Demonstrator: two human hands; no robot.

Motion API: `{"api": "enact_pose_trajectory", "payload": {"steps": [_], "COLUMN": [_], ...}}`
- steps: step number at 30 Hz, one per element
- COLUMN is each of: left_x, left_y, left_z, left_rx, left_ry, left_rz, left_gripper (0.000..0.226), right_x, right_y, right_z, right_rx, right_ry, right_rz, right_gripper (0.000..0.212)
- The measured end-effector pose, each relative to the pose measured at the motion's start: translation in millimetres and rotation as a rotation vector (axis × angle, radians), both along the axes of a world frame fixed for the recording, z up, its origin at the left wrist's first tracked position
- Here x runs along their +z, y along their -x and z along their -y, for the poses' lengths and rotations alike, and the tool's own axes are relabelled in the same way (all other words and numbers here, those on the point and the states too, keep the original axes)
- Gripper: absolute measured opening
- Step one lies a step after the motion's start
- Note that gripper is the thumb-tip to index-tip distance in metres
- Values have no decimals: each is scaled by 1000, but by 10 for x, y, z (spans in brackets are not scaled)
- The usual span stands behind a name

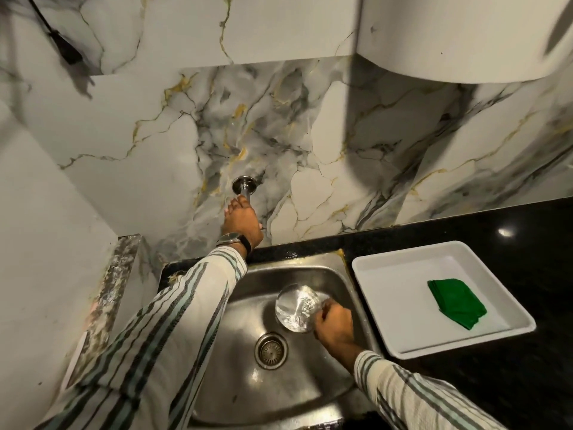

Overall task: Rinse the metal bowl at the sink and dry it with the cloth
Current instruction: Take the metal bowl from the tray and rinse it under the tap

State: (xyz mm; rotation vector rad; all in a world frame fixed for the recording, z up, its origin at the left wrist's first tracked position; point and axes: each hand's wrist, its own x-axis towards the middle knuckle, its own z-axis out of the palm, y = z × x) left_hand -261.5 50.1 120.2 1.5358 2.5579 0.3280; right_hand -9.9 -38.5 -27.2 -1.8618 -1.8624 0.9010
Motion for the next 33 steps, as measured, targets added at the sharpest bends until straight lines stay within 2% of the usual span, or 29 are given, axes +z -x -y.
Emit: {"api": "enact_pose_trajectory", "payload": {"steps": [3, 7, 11, 13, 16, 20, 24, 27, 28, 30, 32, 33], "left_x": [22, 63, 94, 112, 134, 153, 193, 278, 287, 282, 190, 110], "left_y": [-31, -33, -67, -89, -100, -112, -128, -157, -153, -156, -228, -308], "left_z": [16, 33, 55, 70, 75, 91, 77, 97, 116, 184, 260, 317], "left_rx": [5, 2, 0, 0, -4, -6, -7, -9, -19, -82, -199, -258], "left_ry": [9, 43, 66, 77, 92, 103, 124, 145, 134, 85, -41, -101], "left_rz": [-5, -34, -63, -69, -94, -90, -78, -30, -26, -84, -108, -47], "left_gripper": [94, 93, 93, 92, 91, 92, 95, 97, 95, 88, 77, 72], "right_x": [222, 618, 946, 1062, 1192, 1313, 1348, 1395, 1388, 1334, 1248, 1217], "right_y": [104, 270, 364, 425, 472, 463, 362, 204, 156, 56, -107, -206], "right_z": [-153, -421, -524, -544, -542, -456, -478, -511, -545, -649, -796, -856], "right_rx": [164, 563, 914, 1067, 1258, 1381, 1366, 1151, 1061, 852, 558, 432], "right_ry": [-154, -353, -801, -872, -986, -1090, -1228, -1249, -1165, -837, -563, -489], "right_rz": [144, 400, 678, 820, 921, 1040, 1031, 894, 824, 636, 381, 222], "right_gripper": [19, 31, 50, 52, 49, 45, 39, 38, 42, 43, 26, 18]}}
